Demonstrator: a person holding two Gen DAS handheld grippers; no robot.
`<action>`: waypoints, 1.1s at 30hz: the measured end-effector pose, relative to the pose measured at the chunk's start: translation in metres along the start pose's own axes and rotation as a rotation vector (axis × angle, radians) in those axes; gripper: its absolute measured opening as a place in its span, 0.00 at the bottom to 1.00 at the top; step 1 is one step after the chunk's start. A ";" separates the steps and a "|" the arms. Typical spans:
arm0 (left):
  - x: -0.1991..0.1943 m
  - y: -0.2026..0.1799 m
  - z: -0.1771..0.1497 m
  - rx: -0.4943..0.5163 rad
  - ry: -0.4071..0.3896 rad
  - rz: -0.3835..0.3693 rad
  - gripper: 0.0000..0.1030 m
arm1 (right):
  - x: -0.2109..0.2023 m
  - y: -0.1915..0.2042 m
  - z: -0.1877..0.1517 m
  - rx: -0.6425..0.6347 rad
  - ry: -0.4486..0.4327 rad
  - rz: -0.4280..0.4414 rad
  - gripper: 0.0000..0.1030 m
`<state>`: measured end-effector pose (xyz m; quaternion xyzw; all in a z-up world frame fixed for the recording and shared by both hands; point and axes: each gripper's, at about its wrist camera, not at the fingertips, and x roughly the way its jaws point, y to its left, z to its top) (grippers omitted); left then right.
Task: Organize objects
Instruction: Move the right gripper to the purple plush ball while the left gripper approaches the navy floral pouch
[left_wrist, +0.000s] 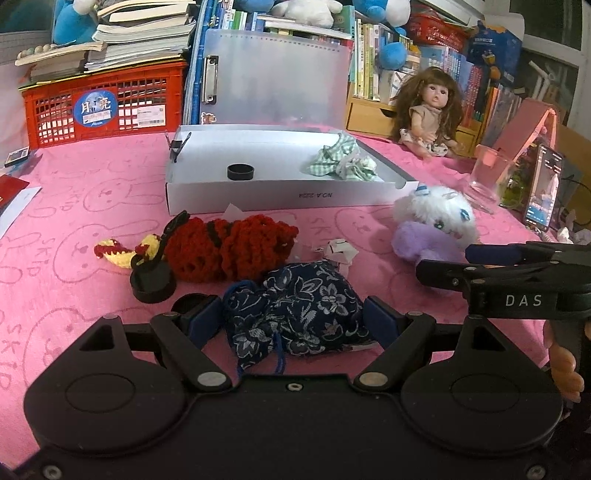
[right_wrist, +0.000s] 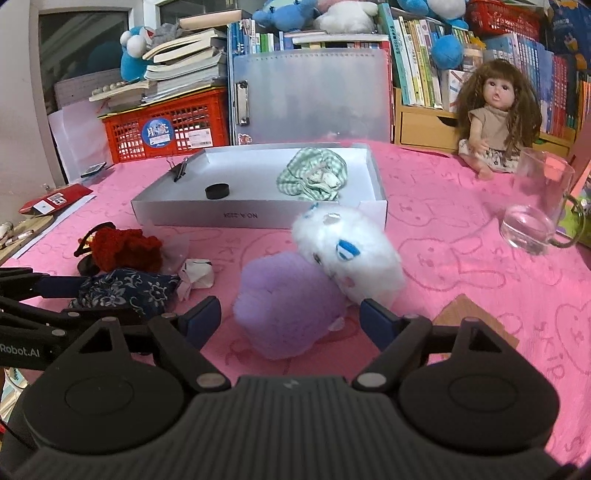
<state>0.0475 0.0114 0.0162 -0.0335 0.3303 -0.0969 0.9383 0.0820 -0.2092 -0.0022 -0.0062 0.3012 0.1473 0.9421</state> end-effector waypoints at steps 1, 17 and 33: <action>0.001 0.000 0.000 -0.003 0.001 -0.001 0.80 | 0.001 0.000 0.000 0.001 0.000 -0.001 0.86; 0.008 -0.005 -0.003 0.014 -0.007 0.013 0.84 | 0.009 0.000 0.000 0.004 0.006 -0.001 0.86; 0.010 -0.010 -0.004 0.031 -0.018 0.029 0.83 | 0.017 0.010 -0.001 -0.018 0.008 -0.021 0.84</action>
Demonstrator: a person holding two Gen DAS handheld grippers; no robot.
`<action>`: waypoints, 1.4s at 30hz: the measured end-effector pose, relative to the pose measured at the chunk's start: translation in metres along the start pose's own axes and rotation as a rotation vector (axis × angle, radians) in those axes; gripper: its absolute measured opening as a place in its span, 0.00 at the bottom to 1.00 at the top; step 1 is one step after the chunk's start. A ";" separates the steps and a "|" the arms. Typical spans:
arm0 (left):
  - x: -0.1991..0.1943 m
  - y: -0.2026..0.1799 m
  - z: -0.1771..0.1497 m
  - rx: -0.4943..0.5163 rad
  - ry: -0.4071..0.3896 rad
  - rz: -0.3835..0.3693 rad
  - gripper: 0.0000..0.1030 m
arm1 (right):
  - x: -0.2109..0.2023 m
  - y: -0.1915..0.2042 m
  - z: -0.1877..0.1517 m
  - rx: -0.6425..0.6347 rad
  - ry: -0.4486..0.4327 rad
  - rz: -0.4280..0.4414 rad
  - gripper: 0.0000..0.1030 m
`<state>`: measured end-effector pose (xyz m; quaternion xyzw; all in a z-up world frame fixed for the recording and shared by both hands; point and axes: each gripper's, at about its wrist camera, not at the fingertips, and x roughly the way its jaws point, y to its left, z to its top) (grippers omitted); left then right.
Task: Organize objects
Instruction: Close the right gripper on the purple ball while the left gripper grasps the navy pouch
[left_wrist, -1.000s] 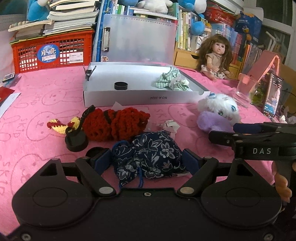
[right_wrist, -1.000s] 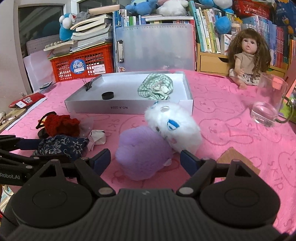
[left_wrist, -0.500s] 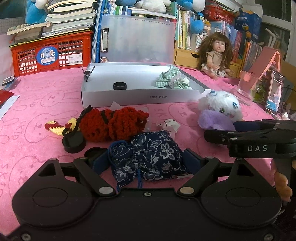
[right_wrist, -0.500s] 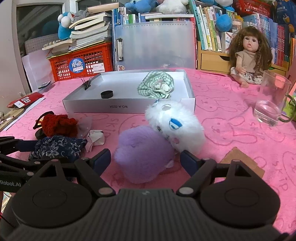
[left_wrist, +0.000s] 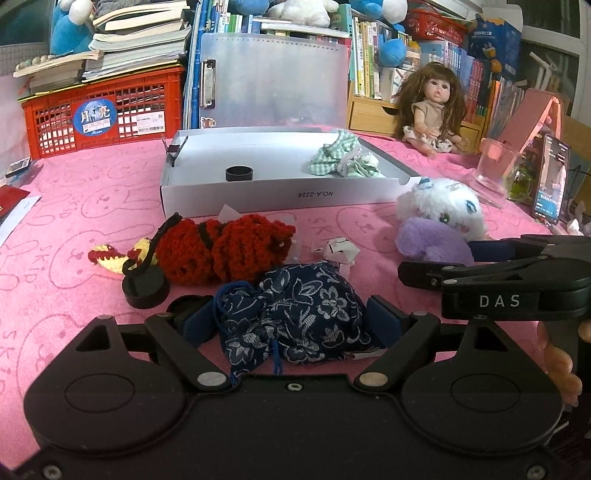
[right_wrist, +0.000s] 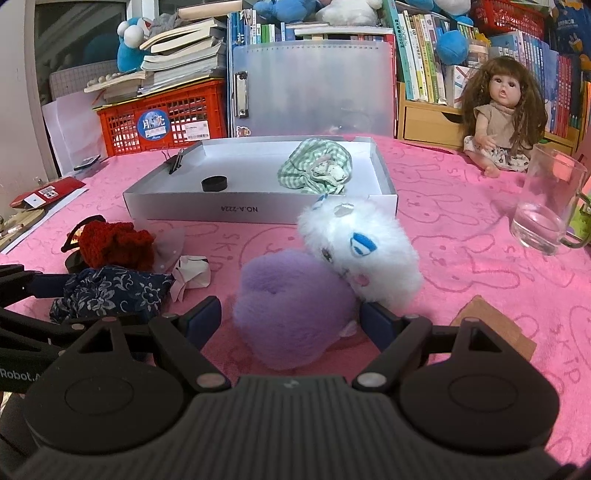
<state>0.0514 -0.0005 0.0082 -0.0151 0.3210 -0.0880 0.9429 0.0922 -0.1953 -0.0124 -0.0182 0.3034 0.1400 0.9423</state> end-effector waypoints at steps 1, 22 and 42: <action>0.000 0.000 0.000 0.001 -0.001 0.002 0.82 | 0.000 0.001 0.000 0.000 0.001 -0.001 0.82; -0.016 -0.009 0.004 0.023 -0.024 -0.037 0.41 | -0.016 0.004 0.000 0.021 -0.010 -0.017 0.61; -0.030 0.003 0.027 -0.016 -0.089 -0.021 0.41 | -0.040 0.019 0.011 -0.012 -0.071 0.028 0.60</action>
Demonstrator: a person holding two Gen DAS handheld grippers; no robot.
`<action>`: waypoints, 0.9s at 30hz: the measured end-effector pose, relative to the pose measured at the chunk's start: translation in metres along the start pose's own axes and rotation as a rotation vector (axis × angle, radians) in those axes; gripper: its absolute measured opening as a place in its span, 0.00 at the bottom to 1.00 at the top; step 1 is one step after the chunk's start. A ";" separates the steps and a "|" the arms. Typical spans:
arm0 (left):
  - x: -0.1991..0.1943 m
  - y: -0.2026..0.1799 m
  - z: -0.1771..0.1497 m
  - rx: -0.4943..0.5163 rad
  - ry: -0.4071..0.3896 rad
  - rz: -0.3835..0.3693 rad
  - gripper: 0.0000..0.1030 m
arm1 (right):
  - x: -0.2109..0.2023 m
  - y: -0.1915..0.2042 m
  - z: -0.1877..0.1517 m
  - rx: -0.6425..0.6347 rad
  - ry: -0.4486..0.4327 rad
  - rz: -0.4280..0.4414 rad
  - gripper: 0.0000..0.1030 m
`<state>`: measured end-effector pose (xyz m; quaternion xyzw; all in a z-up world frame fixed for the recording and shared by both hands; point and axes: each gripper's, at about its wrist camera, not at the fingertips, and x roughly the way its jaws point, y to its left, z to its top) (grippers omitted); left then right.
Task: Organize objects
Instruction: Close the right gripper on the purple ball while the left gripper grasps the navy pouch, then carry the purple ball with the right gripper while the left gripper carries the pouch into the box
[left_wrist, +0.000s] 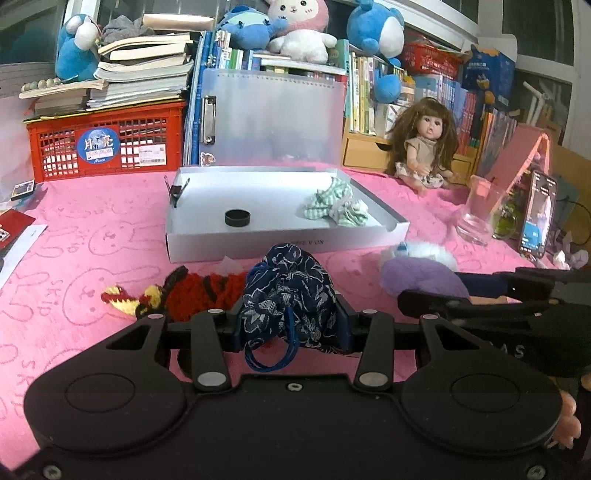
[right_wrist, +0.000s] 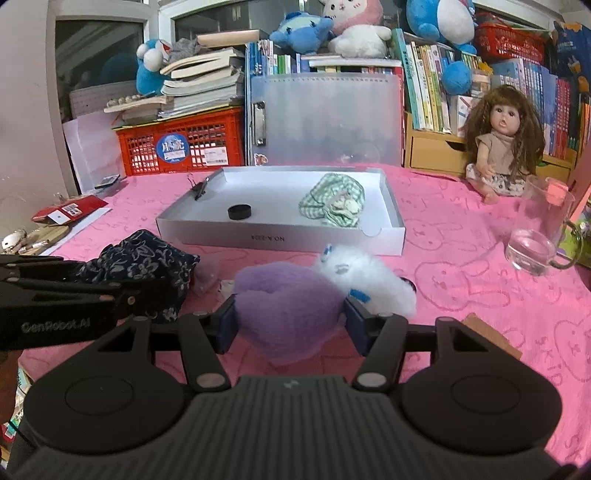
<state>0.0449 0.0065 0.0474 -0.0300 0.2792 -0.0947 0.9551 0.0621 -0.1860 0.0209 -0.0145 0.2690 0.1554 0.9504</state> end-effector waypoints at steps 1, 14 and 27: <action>0.000 0.001 0.002 -0.001 -0.005 0.001 0.41 | -0.001 0.001 0.001 -0.002 -0.003 0.002 0.60; 0.015 0.010 0.030 -0.035 -0.018 0.017 0.41 | 0.002 0.000 0.018 0.006 -0.036 0.024 0.60; 0.036 0.010 0.046 -0.038 -0.016 0.045 0.41 | 0.018 0.005 0.035 0.005 -0.052 0.049 0.59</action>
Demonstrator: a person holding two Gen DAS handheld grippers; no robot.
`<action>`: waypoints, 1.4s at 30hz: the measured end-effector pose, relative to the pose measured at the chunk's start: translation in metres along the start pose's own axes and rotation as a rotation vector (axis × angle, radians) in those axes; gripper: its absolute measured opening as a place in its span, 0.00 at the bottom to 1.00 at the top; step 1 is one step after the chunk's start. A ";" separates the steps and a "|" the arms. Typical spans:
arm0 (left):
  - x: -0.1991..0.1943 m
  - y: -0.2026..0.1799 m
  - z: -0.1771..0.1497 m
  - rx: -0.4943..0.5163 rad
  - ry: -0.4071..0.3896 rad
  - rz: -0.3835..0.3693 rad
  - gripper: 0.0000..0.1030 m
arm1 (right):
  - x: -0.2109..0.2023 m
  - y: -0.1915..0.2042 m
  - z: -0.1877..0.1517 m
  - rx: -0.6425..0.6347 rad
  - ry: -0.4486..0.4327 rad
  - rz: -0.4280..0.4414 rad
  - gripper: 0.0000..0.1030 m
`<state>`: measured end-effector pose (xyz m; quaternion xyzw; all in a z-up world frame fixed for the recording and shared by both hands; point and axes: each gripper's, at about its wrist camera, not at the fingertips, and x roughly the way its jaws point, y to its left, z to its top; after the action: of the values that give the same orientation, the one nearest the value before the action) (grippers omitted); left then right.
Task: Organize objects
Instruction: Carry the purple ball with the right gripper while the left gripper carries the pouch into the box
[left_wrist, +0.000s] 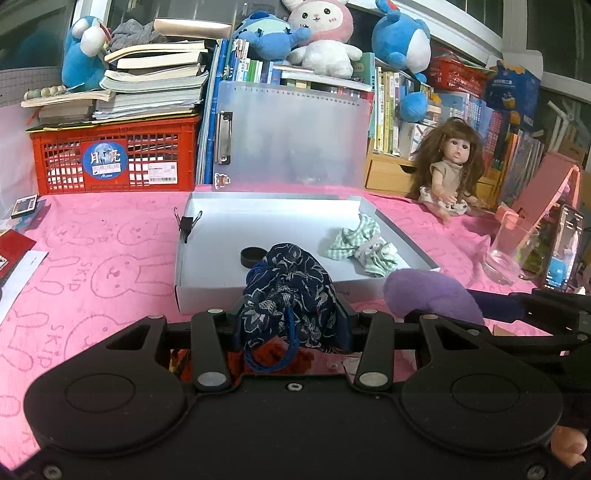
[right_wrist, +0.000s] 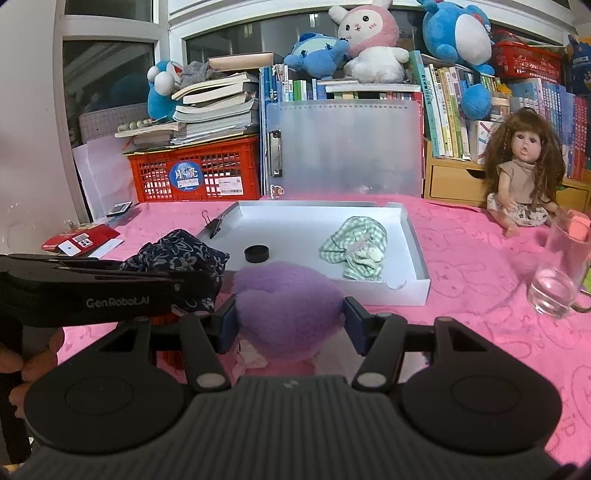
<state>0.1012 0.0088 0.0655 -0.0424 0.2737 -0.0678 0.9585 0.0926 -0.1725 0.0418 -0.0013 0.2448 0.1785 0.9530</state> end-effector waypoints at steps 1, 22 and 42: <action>0.001 0.000 0.001 0.000 -0.001 0.001 0.41 | 0.002 -0.001 0.001 0.003 0.002 0.002 0.59; 0.047 0.025 0.038 -0.060 -0.007 -0.001 0.41 | 0.046 -0.028 0.038 0.079 0.042 -0.016 0.59; 0.139 0.052 0.074 -0.191 0.092 -0.019 0.41 | 0.129 -0.065 0.061 0.152 0.190 0.004 0.58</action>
<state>0.2625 0.0424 0.0502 -0.1328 0.3222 -0.0523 0.9358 0.2481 -0.1840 0.0300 0.0546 0.3467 0.1602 0.9226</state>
